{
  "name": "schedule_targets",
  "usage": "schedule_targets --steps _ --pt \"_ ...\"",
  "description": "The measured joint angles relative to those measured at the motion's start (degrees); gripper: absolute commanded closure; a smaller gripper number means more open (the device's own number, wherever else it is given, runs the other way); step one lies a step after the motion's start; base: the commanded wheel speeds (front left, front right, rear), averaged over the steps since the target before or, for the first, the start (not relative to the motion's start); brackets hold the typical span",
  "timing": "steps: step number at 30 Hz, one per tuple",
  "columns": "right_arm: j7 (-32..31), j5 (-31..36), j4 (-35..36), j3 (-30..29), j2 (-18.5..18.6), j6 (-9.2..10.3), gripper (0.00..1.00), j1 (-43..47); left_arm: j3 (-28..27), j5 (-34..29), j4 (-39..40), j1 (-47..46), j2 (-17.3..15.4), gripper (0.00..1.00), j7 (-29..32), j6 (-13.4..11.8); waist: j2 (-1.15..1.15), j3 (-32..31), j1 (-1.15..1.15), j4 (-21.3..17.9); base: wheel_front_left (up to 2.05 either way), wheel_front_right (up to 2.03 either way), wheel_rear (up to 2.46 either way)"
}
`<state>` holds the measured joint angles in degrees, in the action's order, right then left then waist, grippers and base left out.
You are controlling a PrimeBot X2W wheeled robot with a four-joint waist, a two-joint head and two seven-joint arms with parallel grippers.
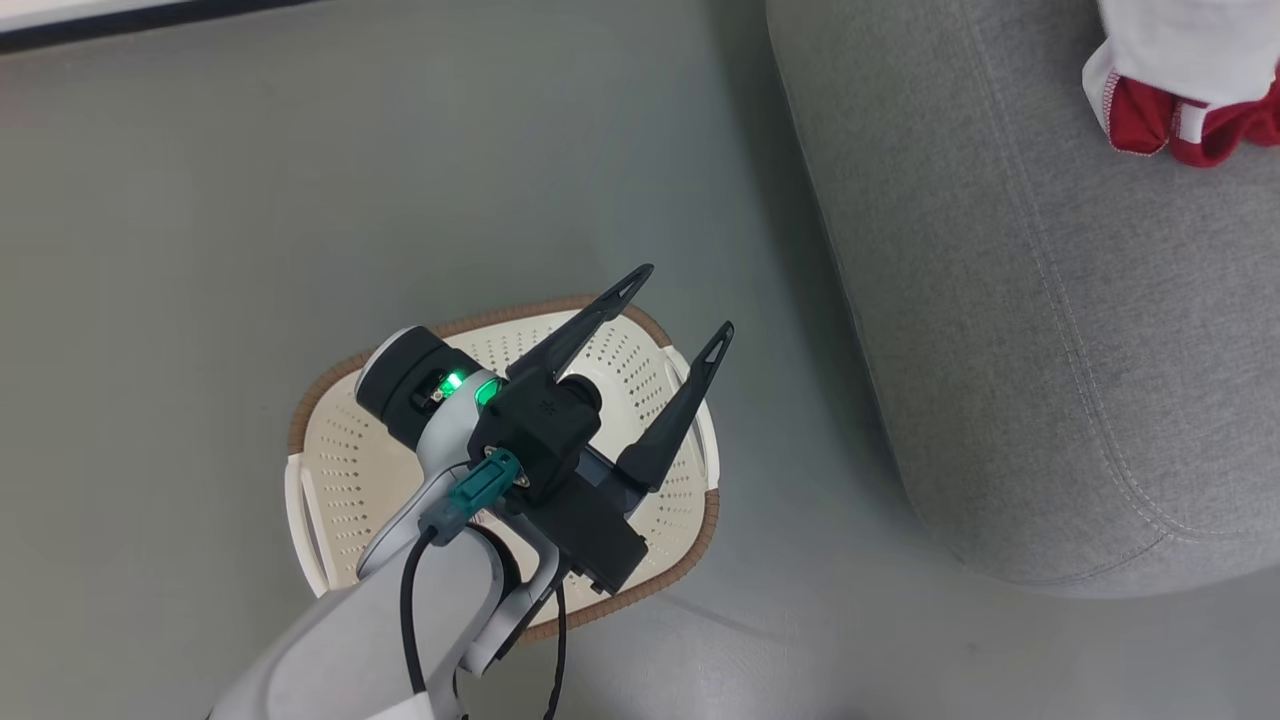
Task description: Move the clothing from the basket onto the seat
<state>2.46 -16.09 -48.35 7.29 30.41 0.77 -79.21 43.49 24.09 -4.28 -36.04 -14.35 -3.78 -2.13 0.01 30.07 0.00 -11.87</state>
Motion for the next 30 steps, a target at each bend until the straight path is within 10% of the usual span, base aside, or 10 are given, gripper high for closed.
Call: schedule_targets --steps 20,24,26,30 --pt "2.0 0.0 -14.5 1.5 -6.2 0.81 0.98 6.3 0.3 -0.1 0.6 -1.0 0.0 0.00 1.7 -0.9 0.00 2.6 0.00 0.7 0.00 0.00 0.00" --pt "3.6 0.1 -15.5 2.4 -6.8 0.16 0.53 6.9 0.1 -0.1 0.5 -0.9 0.0 0.00 1.6 -0.9 0.00 2.1 -0.01 0.7 0.00 0.00 0.00" --pt "4.3 0.5 -15.9 2.7 -7.1 -0.29 0.00 7.0 0.1 0.0 0.1 -0.9 0.0 0.00 1.6 -0.9 0.00 1.7 0.00 0.5 0.00 0.00 0.00" --pt "6.3 1.1 -16.7 3.9 -8.4 -1.12 0.00 7.3 0.0 0.3 -0.8 -0.1 0.0 0.00 1.1 -0.9 0.00 0.7 -0.01 0.0 0.00 0.00 0.00"
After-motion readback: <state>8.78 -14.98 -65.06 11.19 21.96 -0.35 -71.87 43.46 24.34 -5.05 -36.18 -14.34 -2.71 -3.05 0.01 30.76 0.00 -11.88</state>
